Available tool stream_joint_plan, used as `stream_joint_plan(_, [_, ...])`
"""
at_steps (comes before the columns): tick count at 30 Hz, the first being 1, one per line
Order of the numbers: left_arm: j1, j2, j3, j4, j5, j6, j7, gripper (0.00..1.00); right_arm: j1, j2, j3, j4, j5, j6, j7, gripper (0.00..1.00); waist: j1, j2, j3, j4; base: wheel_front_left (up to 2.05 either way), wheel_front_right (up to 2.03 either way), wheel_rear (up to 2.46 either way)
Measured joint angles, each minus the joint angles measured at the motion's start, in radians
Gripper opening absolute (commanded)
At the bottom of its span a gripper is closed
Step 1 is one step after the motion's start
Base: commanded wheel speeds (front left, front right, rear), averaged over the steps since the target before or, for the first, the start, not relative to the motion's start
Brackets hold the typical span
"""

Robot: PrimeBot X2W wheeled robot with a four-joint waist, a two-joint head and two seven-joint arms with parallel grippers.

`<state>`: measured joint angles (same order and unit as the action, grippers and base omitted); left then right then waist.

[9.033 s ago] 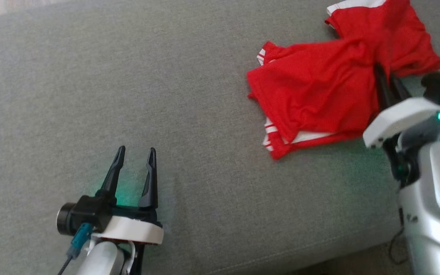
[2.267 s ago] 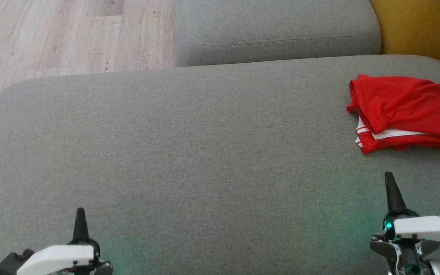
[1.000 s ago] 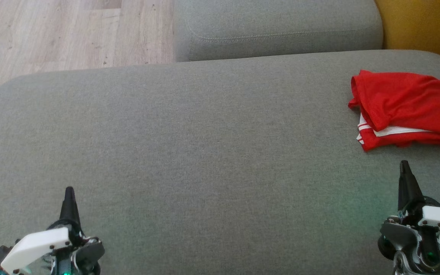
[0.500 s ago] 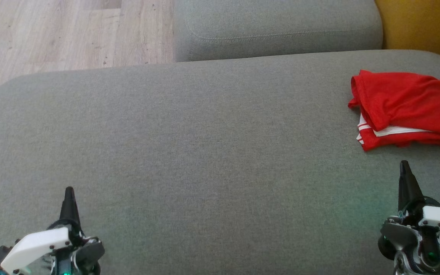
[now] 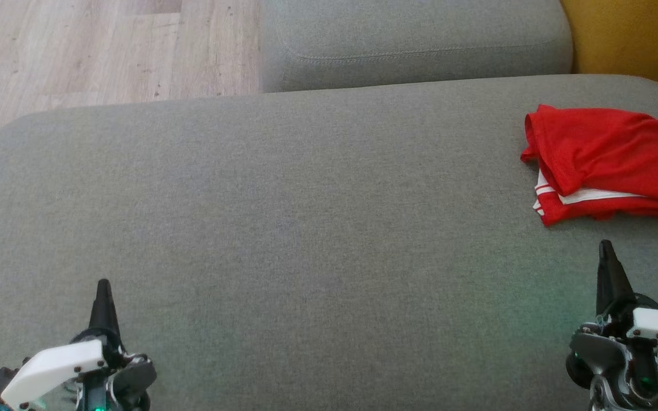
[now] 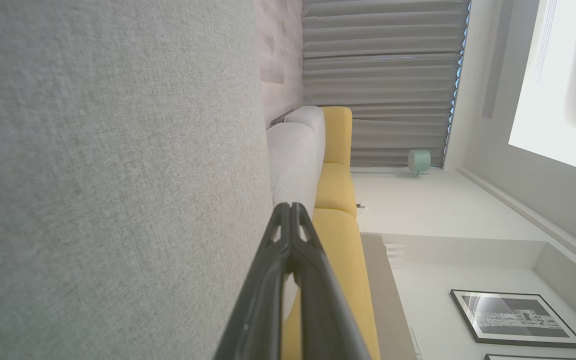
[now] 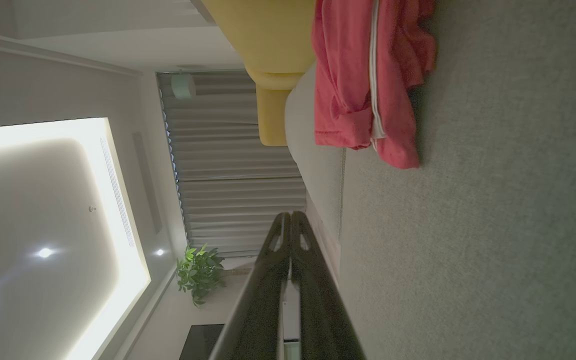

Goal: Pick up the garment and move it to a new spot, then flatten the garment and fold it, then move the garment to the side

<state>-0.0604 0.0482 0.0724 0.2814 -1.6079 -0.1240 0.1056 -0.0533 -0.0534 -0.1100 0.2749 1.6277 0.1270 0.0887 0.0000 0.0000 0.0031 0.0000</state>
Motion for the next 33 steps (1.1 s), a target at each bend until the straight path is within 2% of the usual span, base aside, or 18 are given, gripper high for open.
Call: stream_joint_plan(33, [0.000, -0.001, 0.001, 0.000, 0.000, 0.000, 0.000, 0.00, 0.000, 0.002, -0.008, 0.000, -0.001, 0.000, 0.009, 0.00, 0.0000, 0.0000, 0.000, 0.000, 0.00, 0.00, 0.00])
